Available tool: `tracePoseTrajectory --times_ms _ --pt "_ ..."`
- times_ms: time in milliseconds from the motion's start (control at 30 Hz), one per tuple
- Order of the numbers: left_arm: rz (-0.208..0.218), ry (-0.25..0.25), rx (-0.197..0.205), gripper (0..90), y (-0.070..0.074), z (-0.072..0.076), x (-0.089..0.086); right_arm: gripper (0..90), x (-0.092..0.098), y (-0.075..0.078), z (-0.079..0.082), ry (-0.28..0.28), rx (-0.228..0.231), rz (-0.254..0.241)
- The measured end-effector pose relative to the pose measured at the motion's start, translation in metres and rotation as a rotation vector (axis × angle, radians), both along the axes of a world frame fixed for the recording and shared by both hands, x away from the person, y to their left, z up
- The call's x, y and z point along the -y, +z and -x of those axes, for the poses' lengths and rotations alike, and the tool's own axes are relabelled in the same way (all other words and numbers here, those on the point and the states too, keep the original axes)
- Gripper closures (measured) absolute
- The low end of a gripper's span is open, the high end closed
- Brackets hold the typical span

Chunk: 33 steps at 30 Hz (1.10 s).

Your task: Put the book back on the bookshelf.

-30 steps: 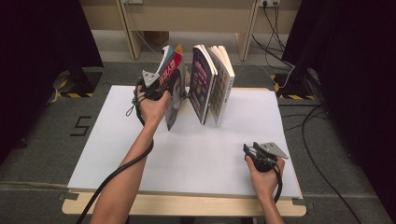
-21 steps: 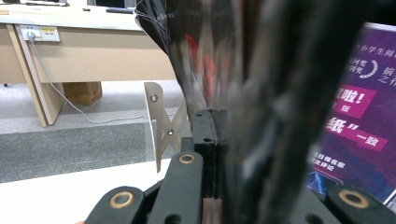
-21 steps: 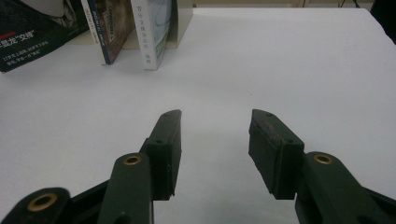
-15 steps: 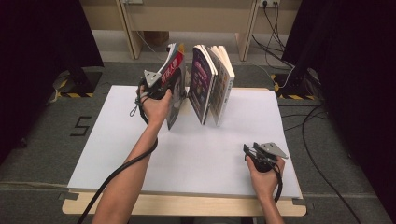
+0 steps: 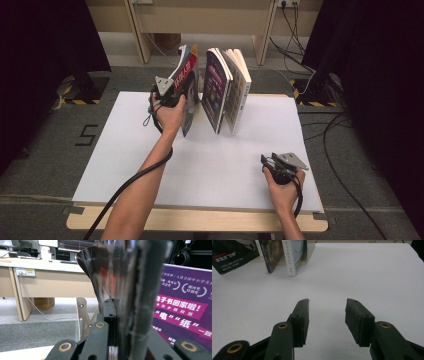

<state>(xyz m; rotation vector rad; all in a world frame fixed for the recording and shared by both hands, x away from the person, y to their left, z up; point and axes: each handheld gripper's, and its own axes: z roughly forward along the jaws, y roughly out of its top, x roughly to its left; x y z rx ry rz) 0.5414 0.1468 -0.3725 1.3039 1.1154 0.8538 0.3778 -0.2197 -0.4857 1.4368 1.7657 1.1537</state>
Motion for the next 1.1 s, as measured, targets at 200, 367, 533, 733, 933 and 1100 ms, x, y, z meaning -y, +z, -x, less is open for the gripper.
tracePoseTrajectory --times_ms 200,367,533,733,933,1100 --pt "-0.02 0.003 -0.004 84.3 0.0 0.0 0.0 54.6 0.0 0.0 0.0 0.0 -0.004 0.0" --pt "-0.033 0.003 -0.002 76.4 0.0 0.0 0.0 54.5 0.0 0.001 0.001 -0.001 -0.001 0.0" --pt "-0.03 -0.004 -0.011 67.9 -0.003 -0.001 -0.002 54.5 0.001 0.001 0.0 0.0 0.001 0.003" --pt "-0.007 -0.017 -0.035 59.2 -0.006 0.001 -0.004 54.4 -0.001 0.0 0.001 0.002 0.0 0.005" --pt "0.019 -0.031 -0.05 56.1 -0.012 0.004 -0.009 54.3 -0.001 0.001 0.001 0.001 0.003 0.003" --pt "0.01 -0.03 -0.064 51.9 -0.014 0.005 -0.012 54.3 -0.001 0.001 0.001 0.002 0.003 0.007"
